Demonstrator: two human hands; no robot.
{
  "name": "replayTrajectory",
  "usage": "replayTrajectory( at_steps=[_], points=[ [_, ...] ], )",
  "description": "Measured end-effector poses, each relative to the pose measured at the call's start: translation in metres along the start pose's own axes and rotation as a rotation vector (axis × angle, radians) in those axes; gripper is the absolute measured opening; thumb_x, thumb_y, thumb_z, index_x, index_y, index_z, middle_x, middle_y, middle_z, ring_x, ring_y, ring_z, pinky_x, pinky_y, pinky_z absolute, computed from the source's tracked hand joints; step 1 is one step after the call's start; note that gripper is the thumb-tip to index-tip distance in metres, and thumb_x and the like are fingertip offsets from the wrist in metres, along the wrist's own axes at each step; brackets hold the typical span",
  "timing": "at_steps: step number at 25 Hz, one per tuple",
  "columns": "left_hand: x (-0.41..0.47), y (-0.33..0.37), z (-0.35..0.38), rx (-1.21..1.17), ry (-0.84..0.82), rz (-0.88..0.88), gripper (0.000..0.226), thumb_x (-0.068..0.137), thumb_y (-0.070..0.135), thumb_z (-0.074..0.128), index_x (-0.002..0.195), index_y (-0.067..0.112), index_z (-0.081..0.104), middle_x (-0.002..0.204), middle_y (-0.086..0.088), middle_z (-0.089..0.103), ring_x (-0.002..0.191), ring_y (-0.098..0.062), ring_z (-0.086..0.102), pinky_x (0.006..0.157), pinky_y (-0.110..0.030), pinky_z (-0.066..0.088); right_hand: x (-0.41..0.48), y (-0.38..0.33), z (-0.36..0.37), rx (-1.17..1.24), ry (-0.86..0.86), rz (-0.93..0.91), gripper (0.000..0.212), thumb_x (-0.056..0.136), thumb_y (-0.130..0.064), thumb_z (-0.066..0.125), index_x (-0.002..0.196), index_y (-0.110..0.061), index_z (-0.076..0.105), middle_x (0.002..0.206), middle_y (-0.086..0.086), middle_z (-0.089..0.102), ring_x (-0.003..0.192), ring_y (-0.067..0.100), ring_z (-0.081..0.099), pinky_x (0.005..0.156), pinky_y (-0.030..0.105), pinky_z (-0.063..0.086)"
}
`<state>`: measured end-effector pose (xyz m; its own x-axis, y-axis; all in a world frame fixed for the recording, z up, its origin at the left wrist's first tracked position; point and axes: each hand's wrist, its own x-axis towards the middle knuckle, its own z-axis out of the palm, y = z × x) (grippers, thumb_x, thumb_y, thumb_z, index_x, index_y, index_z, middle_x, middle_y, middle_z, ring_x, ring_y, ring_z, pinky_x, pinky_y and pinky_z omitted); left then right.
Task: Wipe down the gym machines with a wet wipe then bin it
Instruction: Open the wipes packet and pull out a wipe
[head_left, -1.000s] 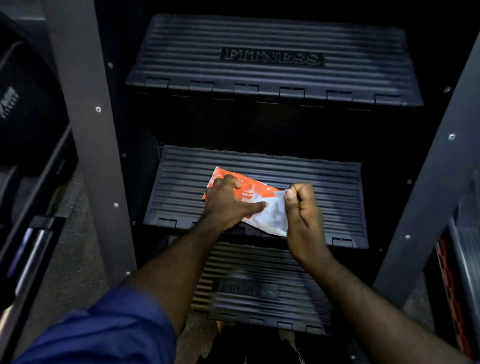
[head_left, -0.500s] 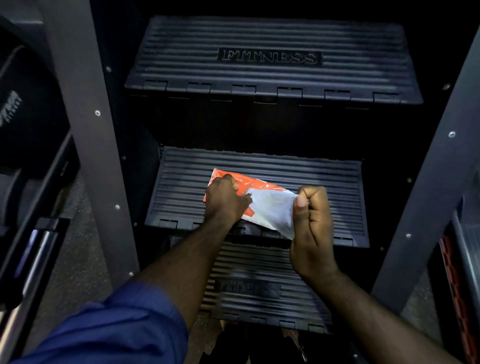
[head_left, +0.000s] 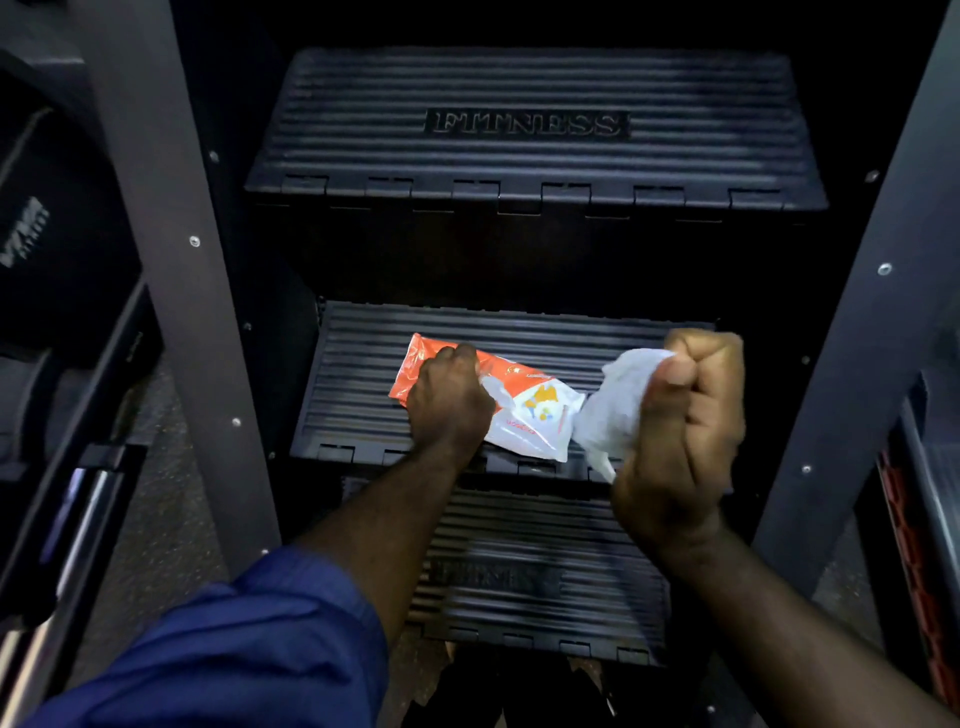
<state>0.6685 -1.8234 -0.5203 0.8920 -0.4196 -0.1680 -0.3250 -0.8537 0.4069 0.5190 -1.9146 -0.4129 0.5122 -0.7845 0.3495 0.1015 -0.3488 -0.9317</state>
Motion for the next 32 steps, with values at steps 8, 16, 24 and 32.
replayTrajectory(
  at_steps=[8,16,24,32],
  points=[
    [-0.004,-0.024,0.012,0.072,0.136,0.189,0.03,0.071,-0.006,0.066,0.1,0.003,0.064,0.095,-0.017,0.063,0.091,-0.041,0.063,0.064,-0.039,0.044,0.005,0.07,0.012,-0.261,-0.229,0.346,0.027,0.108,-0.035,0.043,0.091,-0.017,0.053,0.074,-0.007,0.054,0.066,0.002,0.048,0.064,0.034,0.04],
    [-0.002,-0.025,-0.011,-0.302,-0.049,-0.034,0.02,0.076,0.001,0.076,0.077,0.019,0.067,0.083,0.006,0.068,0.076,-0.013,0.064,0.075,-0.03,0.057,0.001,0.089,0.042,-0.834,-1.122,0.366,0.063,0.093,-0.032,0.057,0.152,-0.047,0.038,0.125,0.004,0.066,0.118,0.03,0.06,0.092,0.037,0.05],
    [-0.01,-0.039,-0.01,-0.357,-0.053,-0.027,0.017,0.095,0.02,0.072,0.079,0.016,0.068,0.076,0.001,0.073,0.068,-0.02,0.07,0.063,-0.039,0.059,0.001,0.097,0.065,-0.961,-1.307,0.284,0.078,0.098,-0.041,0.051,0.162,-0.047,0.007,0.128,0.014,0.063,0.113,0.035,0.063,0.079,0.038,0.048],
    [-0.013,-0.036,-0.01,-0.283,-0.047,0.118,0.009,0.099,0.016,0.066,0.094,0.01,0.071,0.088,-0.003,0.071,0.078,-0.021,0.067,0.074,-0.036,0.055,0.0,0.112,0.07,-0.86,-1.209,0.206,0.064,0.092,-0.03,0.054,0.154,-0.039,0.04,0.107,0.01,0.069,0.097,0.034,0.068,0.073,0.036,0.051]
  ],
)
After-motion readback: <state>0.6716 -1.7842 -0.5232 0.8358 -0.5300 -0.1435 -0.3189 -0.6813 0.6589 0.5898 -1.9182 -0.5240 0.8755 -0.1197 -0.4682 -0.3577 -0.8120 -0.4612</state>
